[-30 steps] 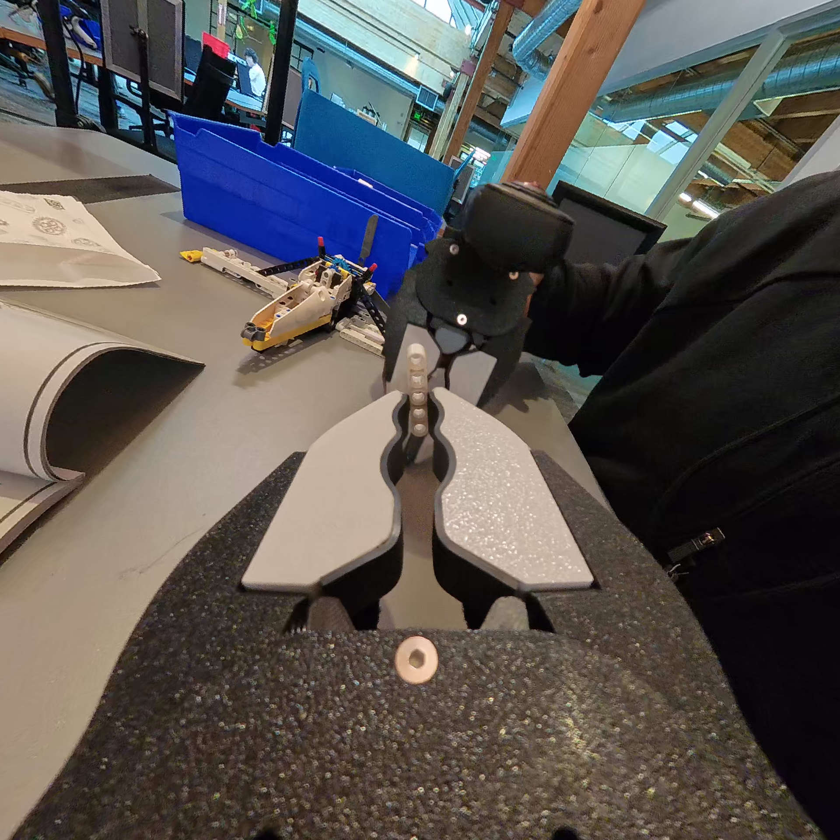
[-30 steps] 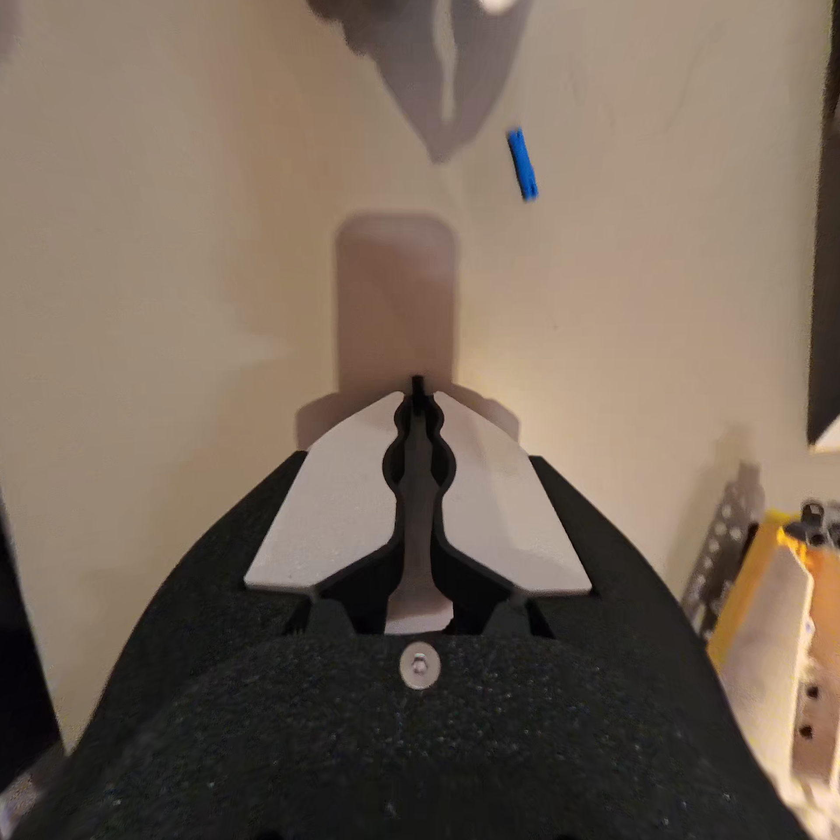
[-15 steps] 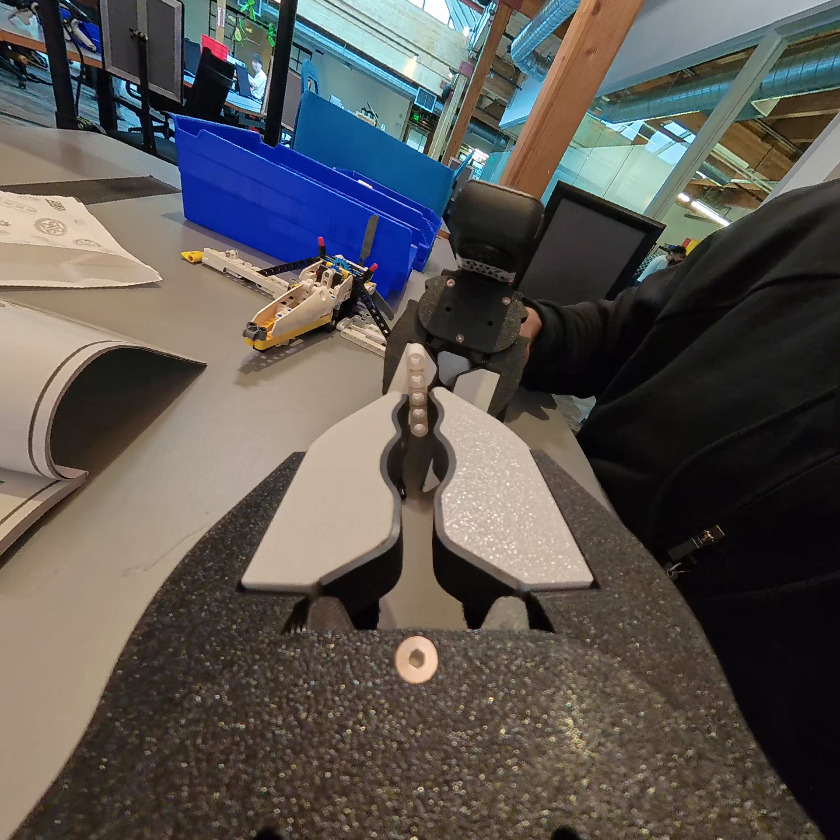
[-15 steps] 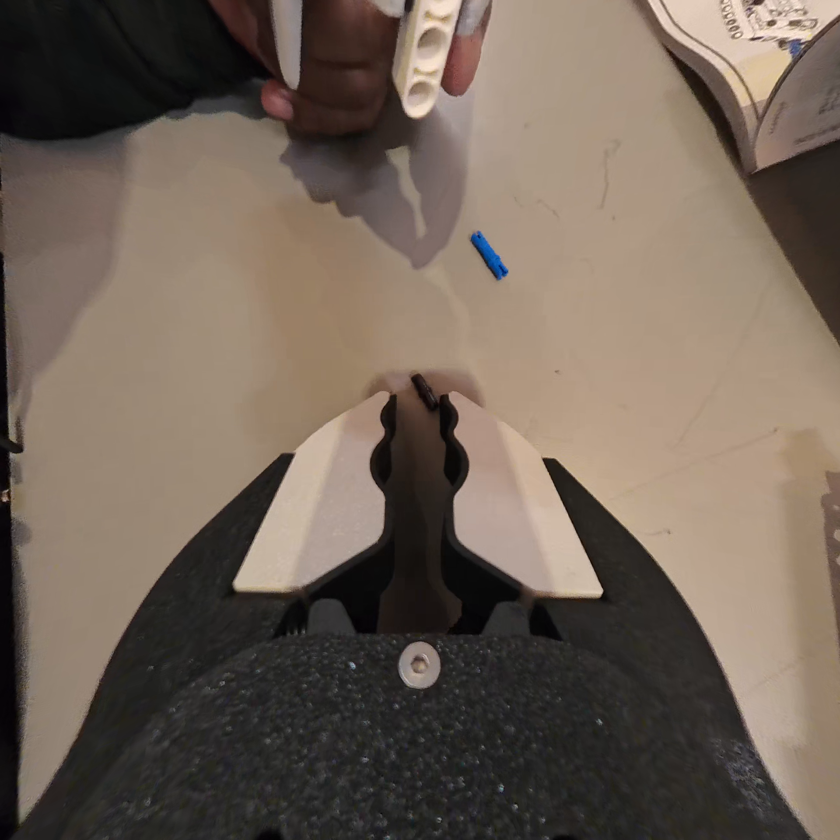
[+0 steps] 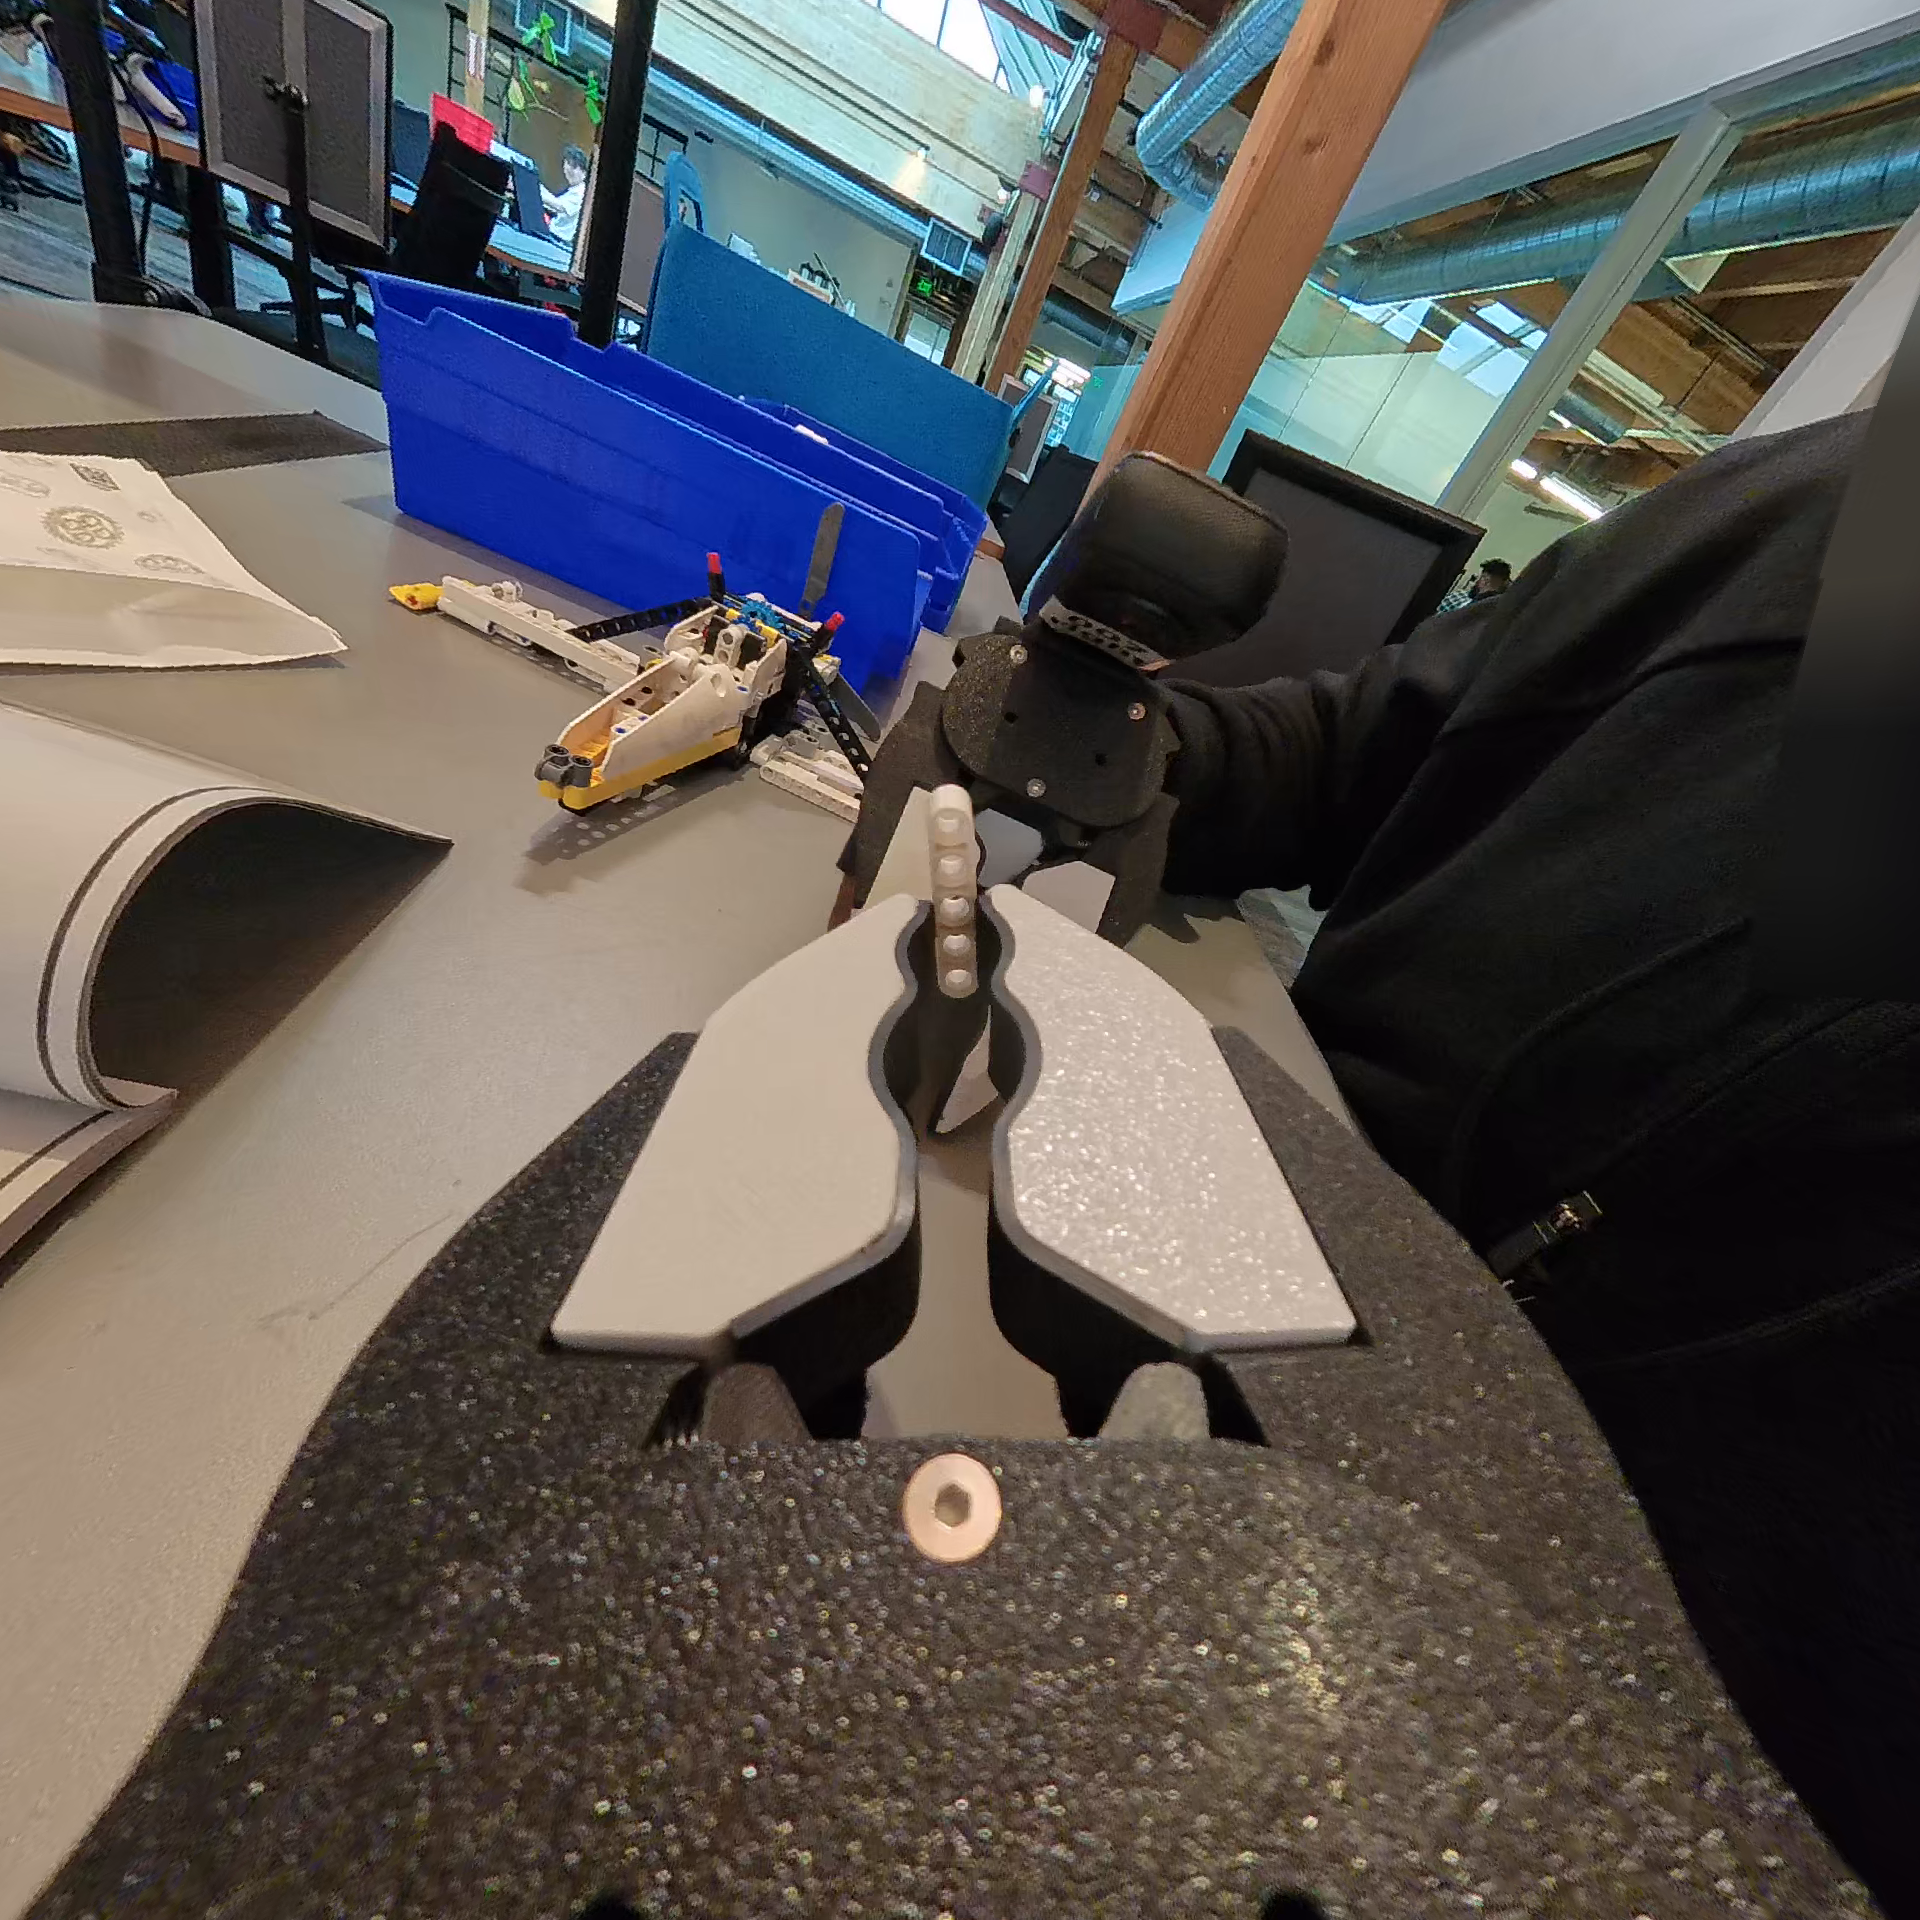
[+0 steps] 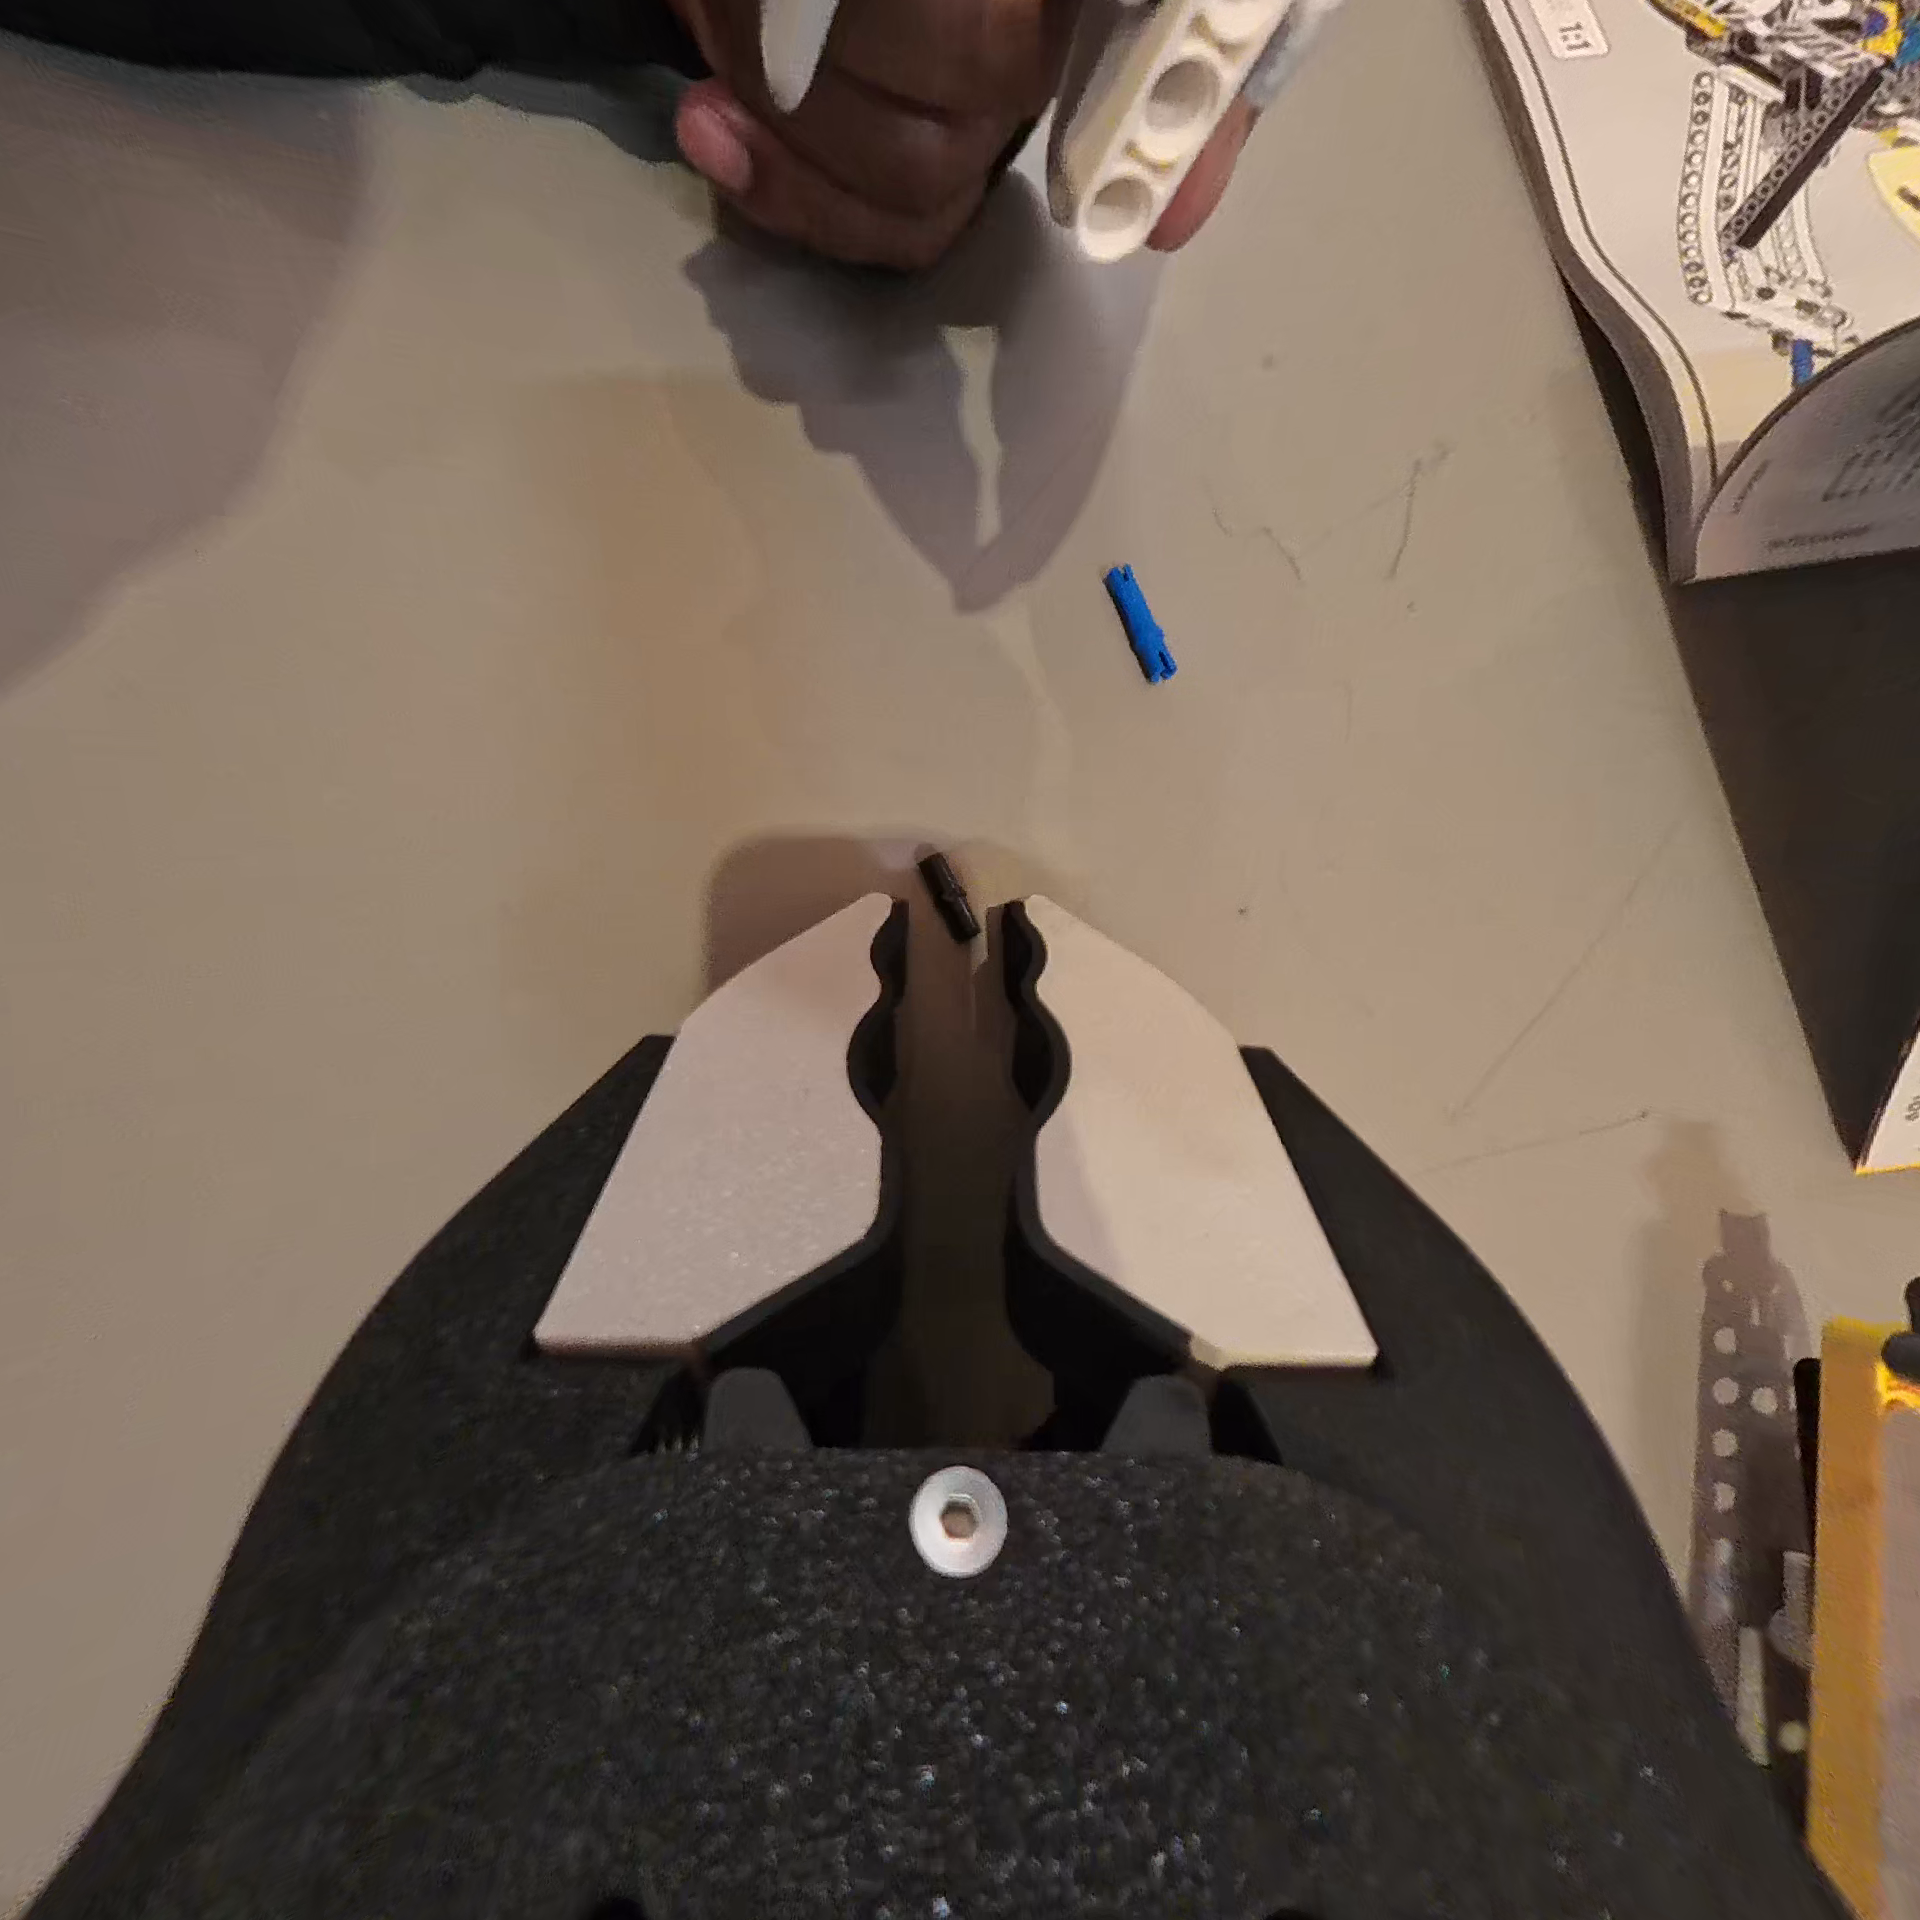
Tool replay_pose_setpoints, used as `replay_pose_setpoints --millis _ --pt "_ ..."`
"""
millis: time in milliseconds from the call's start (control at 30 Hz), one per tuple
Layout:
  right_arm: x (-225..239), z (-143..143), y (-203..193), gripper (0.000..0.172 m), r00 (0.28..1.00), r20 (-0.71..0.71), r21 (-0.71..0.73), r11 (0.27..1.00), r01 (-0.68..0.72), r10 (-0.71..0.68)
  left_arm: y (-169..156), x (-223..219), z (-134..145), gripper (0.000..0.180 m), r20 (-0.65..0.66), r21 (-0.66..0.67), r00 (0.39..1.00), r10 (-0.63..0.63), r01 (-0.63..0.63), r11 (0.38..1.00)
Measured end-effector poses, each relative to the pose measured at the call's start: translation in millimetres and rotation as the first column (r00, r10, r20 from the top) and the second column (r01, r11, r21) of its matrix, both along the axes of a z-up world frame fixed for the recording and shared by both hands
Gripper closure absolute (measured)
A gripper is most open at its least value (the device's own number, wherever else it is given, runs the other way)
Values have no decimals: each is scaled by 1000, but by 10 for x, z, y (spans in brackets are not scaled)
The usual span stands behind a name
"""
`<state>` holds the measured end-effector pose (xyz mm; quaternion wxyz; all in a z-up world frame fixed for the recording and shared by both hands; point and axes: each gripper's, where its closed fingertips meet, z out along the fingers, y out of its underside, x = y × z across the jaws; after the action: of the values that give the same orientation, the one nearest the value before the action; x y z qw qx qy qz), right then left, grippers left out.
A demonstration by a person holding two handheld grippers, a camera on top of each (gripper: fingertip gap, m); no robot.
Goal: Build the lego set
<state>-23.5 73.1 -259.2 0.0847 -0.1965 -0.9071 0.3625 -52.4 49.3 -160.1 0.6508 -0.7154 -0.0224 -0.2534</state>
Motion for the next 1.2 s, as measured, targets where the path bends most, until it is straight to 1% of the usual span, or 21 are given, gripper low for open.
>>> replay_pose_setpoints --millis 300,567,700,933,1200 --pt "91 -1 -34 157 998 -3 2 998 -63 63 -6 0 -2 173 5 0 1000 -5 5 1000" --pt "41 -4 -46 157 1000 8 -2 1000 21 -20 -3 0 -8 174 2 -4 1000 -5 5 1000" --pt "65 -4 -84 158 1000 4 -1 1000 1 -1 2 9 -19 173 -7 -11 1000 -6 6 1000" --pt "52 -5 -61 159 1000 9 -8 1000 11 -11 1 6 -21 173 -8 -11 1000 -4 4 1000" --pt "35 -7 -69 166 1000 7 -10 1000 18 -18 8 7 -41 174 -22 -24 1000 0 -1 1000"
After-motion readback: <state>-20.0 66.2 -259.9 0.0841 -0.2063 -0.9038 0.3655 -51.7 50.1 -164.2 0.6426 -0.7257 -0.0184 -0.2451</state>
